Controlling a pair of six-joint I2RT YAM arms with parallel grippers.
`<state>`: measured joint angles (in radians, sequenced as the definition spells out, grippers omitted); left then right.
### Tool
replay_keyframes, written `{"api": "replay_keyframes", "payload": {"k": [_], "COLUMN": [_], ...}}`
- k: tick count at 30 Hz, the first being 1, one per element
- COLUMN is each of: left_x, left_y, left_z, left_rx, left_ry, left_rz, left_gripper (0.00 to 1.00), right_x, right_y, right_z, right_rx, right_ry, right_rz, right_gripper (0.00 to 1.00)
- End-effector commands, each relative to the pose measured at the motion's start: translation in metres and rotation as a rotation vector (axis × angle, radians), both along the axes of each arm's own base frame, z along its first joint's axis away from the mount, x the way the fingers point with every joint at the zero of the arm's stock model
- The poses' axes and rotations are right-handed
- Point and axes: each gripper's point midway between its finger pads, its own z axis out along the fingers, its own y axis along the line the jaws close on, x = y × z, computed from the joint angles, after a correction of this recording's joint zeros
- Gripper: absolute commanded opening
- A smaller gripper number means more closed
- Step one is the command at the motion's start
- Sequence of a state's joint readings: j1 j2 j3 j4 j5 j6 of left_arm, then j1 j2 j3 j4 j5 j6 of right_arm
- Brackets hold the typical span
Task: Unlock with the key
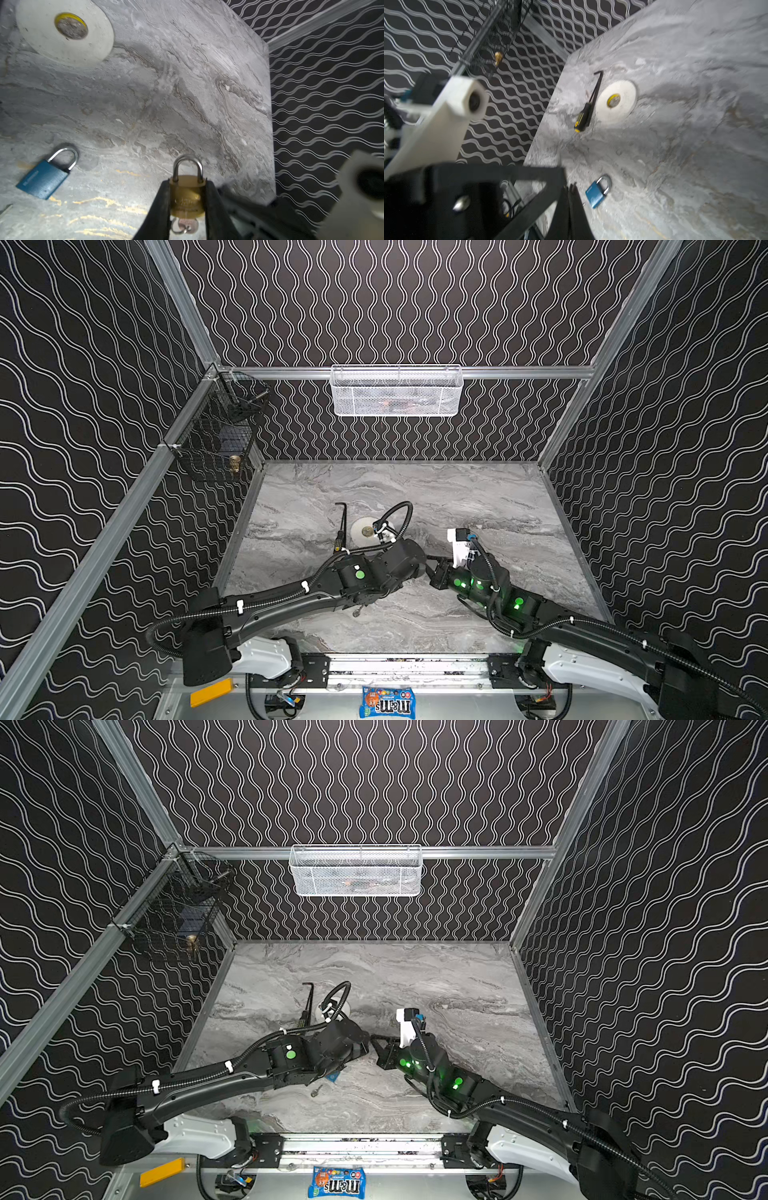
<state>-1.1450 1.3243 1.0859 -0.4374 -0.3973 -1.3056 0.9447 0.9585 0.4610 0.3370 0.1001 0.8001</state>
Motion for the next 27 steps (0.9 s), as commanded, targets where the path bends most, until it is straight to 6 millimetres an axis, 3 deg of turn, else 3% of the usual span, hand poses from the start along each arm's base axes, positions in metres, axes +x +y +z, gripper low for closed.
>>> {"api": "replay_keyframes", "payload": {"k": [1,6,13,23,27], "left_x": [0.003,0.01,0.014,0.015,0.016], "left_y": [-0.004,-0.001,0.003,0.008,0.008], "left_z": [0.013,0.02,0.02,0.022,0.022], "left_rx": [-0.052,-0.056,-0.036,-0.033,-0.032], "left_ry": [-0.02,-0.049,-0.067,-0.073,-0.075], "left_rz": [0.016,0.047,0.075,0.087,0.091], "left_gripper": [0.0,0.0,0.0,0.0,0.0], "right_x": [0.0,-0.011,-0.023,-0.018,-0.02], "right_y": [-0.002,0.003,0.01,0.0,0.006], "right_z": [0.013,0.012,0.008,0.016,0.02], "right_rx": [0.057,0.076,0.09,0.064,0.075], "right_ry": [-0.031,0.011,0.095,0.102,0.106], "right_rz": [-0.012,0.036,0.063,-0.006,0.02], "right_gripper": [0.0,0.0,0.08,0.18,0.22]}}
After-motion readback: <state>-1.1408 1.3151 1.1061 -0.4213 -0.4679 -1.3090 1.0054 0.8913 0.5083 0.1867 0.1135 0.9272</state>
